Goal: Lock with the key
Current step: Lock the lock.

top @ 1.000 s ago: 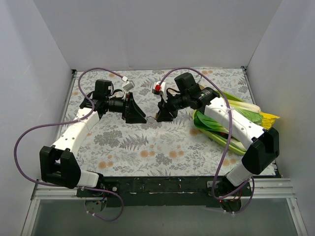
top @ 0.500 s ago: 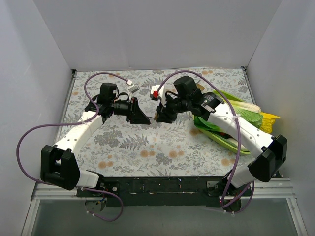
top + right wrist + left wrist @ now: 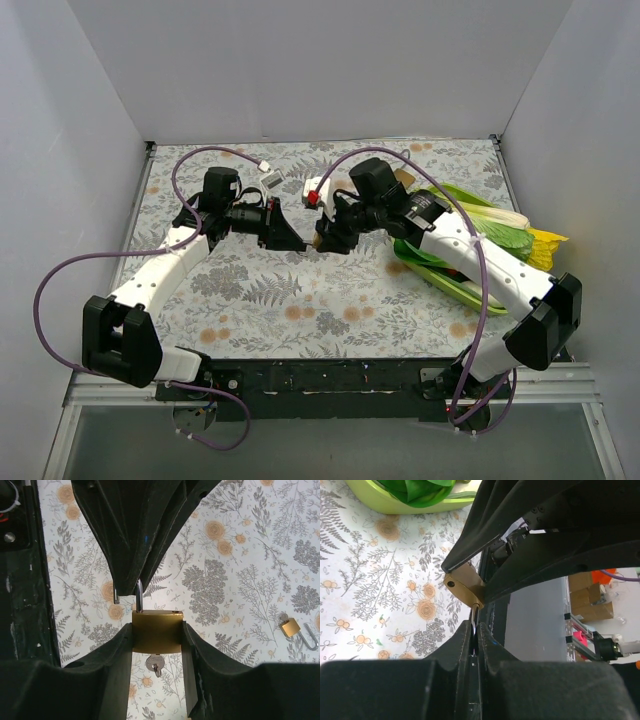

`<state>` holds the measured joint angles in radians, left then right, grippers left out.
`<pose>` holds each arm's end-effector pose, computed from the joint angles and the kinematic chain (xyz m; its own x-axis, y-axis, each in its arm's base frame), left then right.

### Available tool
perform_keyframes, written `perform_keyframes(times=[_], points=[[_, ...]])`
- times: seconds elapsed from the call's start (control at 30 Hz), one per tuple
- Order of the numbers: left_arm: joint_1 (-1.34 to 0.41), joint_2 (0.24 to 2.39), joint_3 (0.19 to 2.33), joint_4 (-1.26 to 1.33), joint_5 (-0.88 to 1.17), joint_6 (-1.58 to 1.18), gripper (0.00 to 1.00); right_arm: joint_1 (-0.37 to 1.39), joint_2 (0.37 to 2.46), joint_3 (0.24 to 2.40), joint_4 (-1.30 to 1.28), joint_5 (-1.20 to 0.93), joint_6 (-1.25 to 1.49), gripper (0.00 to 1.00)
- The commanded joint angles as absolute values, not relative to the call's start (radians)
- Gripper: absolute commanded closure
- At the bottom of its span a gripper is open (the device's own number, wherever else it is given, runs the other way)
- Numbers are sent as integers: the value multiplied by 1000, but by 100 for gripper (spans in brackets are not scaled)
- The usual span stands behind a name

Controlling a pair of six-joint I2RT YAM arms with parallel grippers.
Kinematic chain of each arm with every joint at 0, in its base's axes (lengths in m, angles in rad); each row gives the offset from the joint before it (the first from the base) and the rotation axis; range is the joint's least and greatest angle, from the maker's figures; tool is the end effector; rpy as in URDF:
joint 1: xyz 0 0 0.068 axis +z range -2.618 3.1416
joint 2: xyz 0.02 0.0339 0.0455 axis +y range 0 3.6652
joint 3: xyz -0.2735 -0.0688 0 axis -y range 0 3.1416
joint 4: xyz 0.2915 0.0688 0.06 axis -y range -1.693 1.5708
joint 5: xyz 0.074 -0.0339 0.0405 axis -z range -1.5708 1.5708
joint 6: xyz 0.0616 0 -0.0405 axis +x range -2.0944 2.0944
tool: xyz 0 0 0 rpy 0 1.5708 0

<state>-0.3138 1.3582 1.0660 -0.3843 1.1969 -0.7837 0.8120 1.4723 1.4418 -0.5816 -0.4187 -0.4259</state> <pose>0.3000 -0.1576 0.2939 -0.9888 0.0498 -0.1409 0.1485 0.2238 -0.9633 0.2522 0.3024 0.3619 0.0085 -0.5397 -0.8418 -0.9756 0.1803 -0.1254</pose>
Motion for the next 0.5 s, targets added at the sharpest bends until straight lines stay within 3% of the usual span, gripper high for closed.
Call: perform_keyframes(times=[0.0,0.03,0.07,0.1,0.2,0.47], points=[[-311,1304,1063,-368,1223,-791,100,790,1482,1529,-613,-581,-370,74],[-308,1301,1060,-356,1229,-796,100,758,1486,1542,-627,-628,-358,38],[-304,1296,1057,-350,1247,-816,100,743,1489,1563,-641,-714,-347,21],[-295,1293,1054,-339,1255,-830,100,729,1493,1574,-653,-747,-347,14],[-287,1284,1049,-314,1275,-850,100,663,1500,1612,-704,-828,-365,8],[-287,1282,1080,-276,1296,-853,100,606,1434,1507,-693,-925,-423,7]])
